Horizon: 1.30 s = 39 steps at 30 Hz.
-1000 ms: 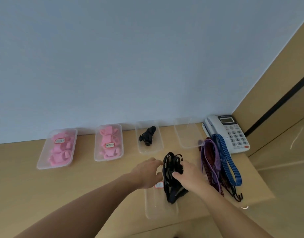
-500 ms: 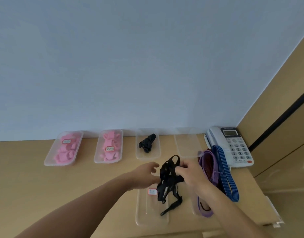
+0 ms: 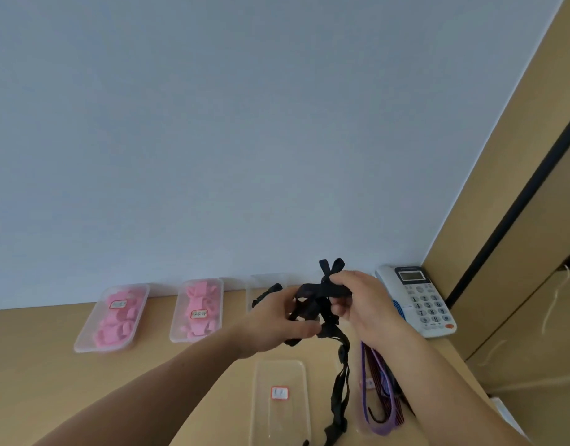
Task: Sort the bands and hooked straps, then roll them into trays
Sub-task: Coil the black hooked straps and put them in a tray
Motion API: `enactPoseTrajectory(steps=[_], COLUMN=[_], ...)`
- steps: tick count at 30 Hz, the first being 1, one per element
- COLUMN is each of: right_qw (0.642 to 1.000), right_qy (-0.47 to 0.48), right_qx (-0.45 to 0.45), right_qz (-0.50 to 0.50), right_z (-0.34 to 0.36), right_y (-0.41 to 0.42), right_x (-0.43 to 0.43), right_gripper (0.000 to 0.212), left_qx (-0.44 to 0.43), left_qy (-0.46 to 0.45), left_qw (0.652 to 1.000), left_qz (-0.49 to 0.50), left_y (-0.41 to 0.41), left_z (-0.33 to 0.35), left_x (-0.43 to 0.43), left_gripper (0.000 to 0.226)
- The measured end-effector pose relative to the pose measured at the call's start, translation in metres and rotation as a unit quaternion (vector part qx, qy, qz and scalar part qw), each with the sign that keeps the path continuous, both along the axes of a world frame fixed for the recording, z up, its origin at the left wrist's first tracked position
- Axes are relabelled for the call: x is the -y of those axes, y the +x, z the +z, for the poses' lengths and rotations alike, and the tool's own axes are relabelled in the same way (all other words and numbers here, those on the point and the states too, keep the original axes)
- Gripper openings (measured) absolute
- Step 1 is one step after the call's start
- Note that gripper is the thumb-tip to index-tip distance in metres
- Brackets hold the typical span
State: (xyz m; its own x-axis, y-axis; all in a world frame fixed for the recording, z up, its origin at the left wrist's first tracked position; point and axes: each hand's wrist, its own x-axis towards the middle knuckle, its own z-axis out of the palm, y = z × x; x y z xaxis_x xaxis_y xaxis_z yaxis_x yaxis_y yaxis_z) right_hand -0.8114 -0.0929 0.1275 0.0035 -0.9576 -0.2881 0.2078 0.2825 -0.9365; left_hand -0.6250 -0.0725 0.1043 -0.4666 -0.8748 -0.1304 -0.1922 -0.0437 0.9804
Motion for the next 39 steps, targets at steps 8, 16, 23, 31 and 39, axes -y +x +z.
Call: enactPoseTrajectory(steps=[8, 16, 23, 31, 39], right_qw=[0.984, 0.727, 0.801, 0.935, 0.952], right_qy=[-0.122, -0.546, -0.433, -0.318, -0.292], right_qx=[-0.128, -0.412, -0.404, -0.140, -0.062], right_qz=[-0.024, -0.061, 0.085, 0.066, 0.072], right_z=[-0.001, 0.008, 0.014, 0.045, 0.052], right_y=[0.001, -0.013, -0.014, -0.007, 0.006], right_x=[-0.015, -0.018, -0.011, -0.001, 0.004], right_gripper=[0.034, 0.049, 0.022, 0.028, 0.031], left_qx=[-0.150, -0.185, -0.150, 0.067, -0.126], left_qy=[0.108, 0.178, 0.165, -0.064, 0.073], left_qw=[0.982, 0.966, 0.973, 0.990, 0.985], left_qz=[0.028, -0.014, -0.052, 0.105, -0.093], left_y=[-0.006, -0.006, -0.008, -0.001, 0.006], left_z=[0.024, 0.046, 0.060, 0.073, 0.114], left_x=[0.000, 0.009, 0.010, 0.012, 0.001], left_gripper=[0.036, 0.024, 0.033, 0.059, 0.039])
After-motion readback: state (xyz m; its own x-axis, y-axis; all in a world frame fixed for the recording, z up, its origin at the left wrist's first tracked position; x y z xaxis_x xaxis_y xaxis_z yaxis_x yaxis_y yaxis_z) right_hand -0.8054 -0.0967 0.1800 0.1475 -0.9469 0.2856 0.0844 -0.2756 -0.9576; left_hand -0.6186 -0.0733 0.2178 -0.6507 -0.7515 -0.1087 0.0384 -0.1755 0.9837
